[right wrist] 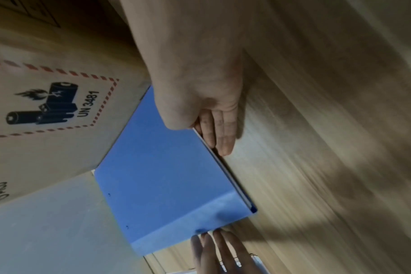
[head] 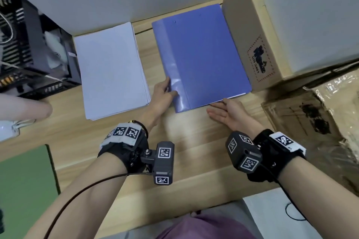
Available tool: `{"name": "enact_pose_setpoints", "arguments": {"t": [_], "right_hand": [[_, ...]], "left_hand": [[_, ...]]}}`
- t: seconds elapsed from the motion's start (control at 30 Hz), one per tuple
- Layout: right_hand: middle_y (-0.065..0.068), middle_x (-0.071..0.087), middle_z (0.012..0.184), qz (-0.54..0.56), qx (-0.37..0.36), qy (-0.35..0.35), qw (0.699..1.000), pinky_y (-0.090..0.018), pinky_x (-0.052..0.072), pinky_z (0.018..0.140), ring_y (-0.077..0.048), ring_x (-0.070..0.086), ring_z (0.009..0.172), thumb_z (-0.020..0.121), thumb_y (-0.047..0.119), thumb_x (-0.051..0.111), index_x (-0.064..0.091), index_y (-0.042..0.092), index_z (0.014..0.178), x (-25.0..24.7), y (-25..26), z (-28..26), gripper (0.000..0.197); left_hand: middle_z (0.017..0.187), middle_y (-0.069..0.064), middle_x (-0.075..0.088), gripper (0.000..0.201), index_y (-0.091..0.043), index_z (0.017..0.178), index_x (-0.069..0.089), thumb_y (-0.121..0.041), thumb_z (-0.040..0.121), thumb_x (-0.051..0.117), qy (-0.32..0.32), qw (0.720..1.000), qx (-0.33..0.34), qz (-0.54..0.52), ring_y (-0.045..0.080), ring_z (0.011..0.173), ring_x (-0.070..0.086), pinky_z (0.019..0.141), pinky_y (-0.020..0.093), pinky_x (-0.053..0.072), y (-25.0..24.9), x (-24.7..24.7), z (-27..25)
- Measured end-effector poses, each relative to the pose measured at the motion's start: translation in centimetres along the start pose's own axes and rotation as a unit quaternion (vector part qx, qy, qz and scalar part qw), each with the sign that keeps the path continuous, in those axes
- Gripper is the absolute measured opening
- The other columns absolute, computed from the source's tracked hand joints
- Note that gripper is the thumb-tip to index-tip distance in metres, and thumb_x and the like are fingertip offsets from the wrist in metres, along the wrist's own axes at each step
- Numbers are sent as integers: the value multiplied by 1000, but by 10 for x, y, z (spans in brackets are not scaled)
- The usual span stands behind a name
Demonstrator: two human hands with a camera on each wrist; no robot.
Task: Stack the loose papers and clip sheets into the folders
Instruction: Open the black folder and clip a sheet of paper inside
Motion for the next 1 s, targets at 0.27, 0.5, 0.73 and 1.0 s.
{"name": "enact_pose_setpoints", "arguments": {"t": [0.27,0.5,0.73,1.0], "right_hand": [[-11,69,102,-48,33,39,998,-29,58,63,-25,70,83,99,19,43,56,12,101,25,-54,-29,15],[-4,70,79,-157,35,59,985,-28,58,65,-21,68,72,94,19,50,64,14,83,112,-125,-58,20],[-9,71,89,-282,40,143,948,-29,58,59,-25,64,71,94,13,47,60,12,92,255,-218,-88,13],[-4,60,95,-426,43,234,873,-40,53,85,-19,58,83,96,14,48,60,16,95,374,-339,-116,12]], "left_hand": [[144,-17,45,53,-25,141,48,-8,92,55,96,995,-5,-22,3,130,46,108,24,37,16,-12,-36],[124,-2,62,34,-24,127,57,-13,96,54,19,996,-11,-87,15,105,61,96,30,48,97,-129,-96],[127,5,61,35,-18,126,58,-6,93,55,-271,955,-29,-119,11,102,58,90,25,47,225,-326,-199],[149,12,35,65,-17,143,43,-21,83,68,-469,853,-224,-44,32,138,33,114,43,30,375,-428,-355]]}}
Point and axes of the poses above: each hand's wrist, its own z-axis towards the middle knuckle, its own x-axis out of the palm, y = z × x, the point moved 8 cm from there along z, towards the middle knuckle
